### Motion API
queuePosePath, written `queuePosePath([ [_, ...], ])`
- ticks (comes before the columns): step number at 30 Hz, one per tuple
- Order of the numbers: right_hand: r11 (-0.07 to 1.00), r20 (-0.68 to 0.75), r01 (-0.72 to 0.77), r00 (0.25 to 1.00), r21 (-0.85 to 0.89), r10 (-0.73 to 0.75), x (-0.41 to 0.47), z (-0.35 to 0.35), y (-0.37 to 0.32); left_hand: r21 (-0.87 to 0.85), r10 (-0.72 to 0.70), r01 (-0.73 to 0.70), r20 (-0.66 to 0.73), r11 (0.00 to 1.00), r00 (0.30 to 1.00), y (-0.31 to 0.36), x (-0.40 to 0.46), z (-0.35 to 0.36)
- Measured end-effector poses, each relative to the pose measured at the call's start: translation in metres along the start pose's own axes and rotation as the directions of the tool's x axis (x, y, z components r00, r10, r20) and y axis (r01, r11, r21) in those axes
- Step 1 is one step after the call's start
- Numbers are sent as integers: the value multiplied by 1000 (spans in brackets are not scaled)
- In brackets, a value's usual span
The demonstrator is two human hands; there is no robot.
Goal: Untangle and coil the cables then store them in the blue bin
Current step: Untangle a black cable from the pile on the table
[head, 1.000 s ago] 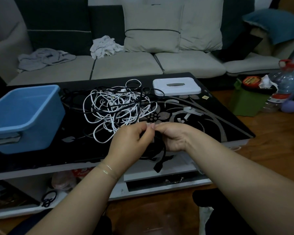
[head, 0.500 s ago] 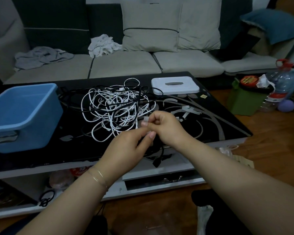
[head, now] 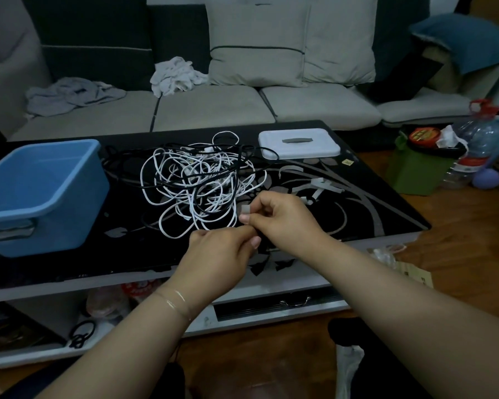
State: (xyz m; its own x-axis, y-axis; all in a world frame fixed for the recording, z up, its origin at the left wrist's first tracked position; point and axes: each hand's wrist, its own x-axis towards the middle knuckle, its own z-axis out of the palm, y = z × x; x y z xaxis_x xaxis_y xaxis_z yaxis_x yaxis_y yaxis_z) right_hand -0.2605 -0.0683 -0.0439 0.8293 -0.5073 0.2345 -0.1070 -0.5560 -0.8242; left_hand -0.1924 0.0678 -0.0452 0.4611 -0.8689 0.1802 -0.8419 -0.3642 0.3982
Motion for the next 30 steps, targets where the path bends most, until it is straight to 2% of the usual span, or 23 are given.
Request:
queuePosePath([
  [5, 996, 12, 49, 999, 78, -50, -2, 1, -1, -281, -67, 90, 90, 956, 994, -8, 6, 1],
  [10, 952, -36, 105, 994, 288, -99, -6, 0, -8, -527, -117, 127, 53, 840, 992, -3, 8, 0],
  [14, 939, -115, 240, 969, 248, -217, -7, 2, -7, -634, -127, 111, 20, 766, 992, 1, 10, -2],
  [18, 940, -102, 244, 969, 240, -225, -6, 0, -9, -691, -167, 116, -7, 714, 986, 2, 10, 0],
  [21, 977, 75, 151, 984, 149, -163, -4, -5, -8, -768, -217, 155, 22, 621, 976, 2, 8, 0],
  [24, 980, 259, 165, 957, -113, -131, -10, -7, -3, -849, -270, 162, 24, 502, 963, -3, 8, -5],
  [26, 937, 247, 265, 947, -229, -208, -16, -7, -3, -865, -261, 166, 42, 474, 964, -4, 8, -8],
  [30, 874, 161, 391, 919, -287, -359, -19, -5, -1, -881, -240, 198, 100, 430, 966, -7, 7, -14],
])
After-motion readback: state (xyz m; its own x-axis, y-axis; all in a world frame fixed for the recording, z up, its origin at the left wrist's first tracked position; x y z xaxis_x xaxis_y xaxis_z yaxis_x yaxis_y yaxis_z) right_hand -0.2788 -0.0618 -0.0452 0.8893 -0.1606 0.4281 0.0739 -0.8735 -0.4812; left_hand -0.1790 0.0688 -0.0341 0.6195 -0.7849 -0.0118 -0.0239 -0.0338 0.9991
